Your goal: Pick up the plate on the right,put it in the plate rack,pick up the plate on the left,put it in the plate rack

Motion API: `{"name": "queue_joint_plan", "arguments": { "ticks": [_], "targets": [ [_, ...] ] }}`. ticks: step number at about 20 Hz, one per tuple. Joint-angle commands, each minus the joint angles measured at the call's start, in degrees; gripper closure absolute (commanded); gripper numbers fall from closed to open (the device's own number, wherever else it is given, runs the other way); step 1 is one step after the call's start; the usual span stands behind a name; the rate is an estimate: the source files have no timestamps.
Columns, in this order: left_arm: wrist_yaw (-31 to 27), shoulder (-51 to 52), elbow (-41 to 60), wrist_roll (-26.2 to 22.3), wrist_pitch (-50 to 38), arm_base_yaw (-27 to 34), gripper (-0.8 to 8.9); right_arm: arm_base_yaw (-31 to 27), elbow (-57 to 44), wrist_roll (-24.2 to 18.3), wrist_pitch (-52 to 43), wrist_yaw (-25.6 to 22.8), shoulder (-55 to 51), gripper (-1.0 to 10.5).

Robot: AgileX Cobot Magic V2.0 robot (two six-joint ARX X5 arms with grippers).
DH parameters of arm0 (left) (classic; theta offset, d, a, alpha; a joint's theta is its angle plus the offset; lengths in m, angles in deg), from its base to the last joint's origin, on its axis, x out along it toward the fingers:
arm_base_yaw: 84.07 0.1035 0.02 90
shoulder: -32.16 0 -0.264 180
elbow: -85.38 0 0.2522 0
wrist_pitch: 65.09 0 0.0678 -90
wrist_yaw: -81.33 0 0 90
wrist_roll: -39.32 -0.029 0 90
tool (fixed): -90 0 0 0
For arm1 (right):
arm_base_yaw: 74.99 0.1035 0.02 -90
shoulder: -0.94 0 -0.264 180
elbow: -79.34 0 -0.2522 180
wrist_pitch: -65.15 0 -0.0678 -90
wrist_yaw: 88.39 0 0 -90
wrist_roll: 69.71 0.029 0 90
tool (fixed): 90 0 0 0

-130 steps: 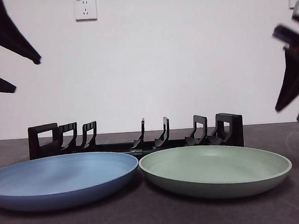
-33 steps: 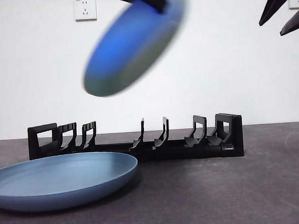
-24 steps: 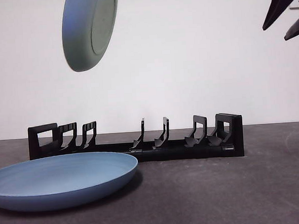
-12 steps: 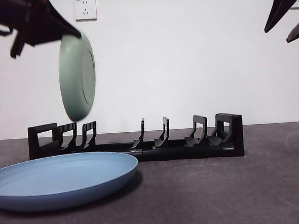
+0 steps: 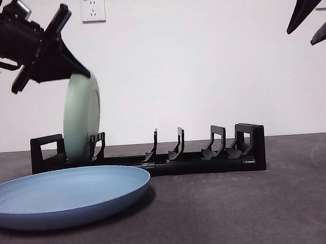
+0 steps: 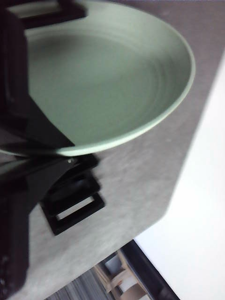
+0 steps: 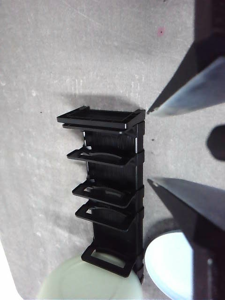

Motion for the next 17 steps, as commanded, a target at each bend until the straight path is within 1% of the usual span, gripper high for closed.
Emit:
{"name": "queue_joint_plan", "arguments": {
  "ticks": [1, 3, 5, 6, 7, 8, 11, 13, 14, 15, 17],
  "targets": [
    [-4.59, -0.02, -0.20, -4.31, 4.28, -0.85, 8.23, 0.07, -0.24, -0.24, -0.48, -0.31, 0.07, 7.3],
    [-6.25, -0.02, -0.20, -4.98, 6.16, -1.18, 8.16, 0.07, -0.24, -0.22, -0.70, -0.24, 0.07, 7.3],
    [-5.62, -0.02, -0.20, -5.11, 6.54, -1.53, 8.02, 0.07, -0.24, -0.20, -0.66, -0.11, 0.07, 7.3],
    [-5.31, 0.02, -0.20, -5.11, 6.54, -1.62, 7.02, 0.07, -0.24, -0.02, -0.61, -0.11, 0.07, 7.3],
    [-3.87, 0.13, -0.22, -5.11, 6.47, -1.60, 5.48, 0.09, -0.24, -0.02, -0.55, 0.07, 0.07, 7.3],
    [-1.70, 0.31, -0.22, -5.11, 6.60, -1.60, 4.69, 0.13, -0.24, -0.02, -0.26, 0.26, 0.07, 7.3],
    [4.76, 2.32, -0.22, -5.25, 7.61, -1.66, 4.69, 0.26, -0.24, -0.04, 0.63, 0.94, 0.07, 7.3],
    [6.58, 5.86, -0.22, -6.54, 8.74, -1.79, 4.68, 0.52, -0.24, -0.04, 0.46, 6.88, 0.07, 7.3],
    [6.80, 8.85, -0.22, -8.26, 9.81, -1.99, 4.68, 1.16, -0.24, -0.04, 0.44, 9.73, 0.07, 7.3],
    [6.91, 11.67, -0.22, -9.99, 10.82, -2.19, 4.68, 2.12, -0.24, -0.04, 0.26, 10.84, 0.11, 7.3],
    [6.80, 18.80, -0.22, -15.06, 13.90, -2.80, 4.68, 5.88, -0.24, -0.04, -0.50, 10.75, 0.74, 7.3]
  ]
}}
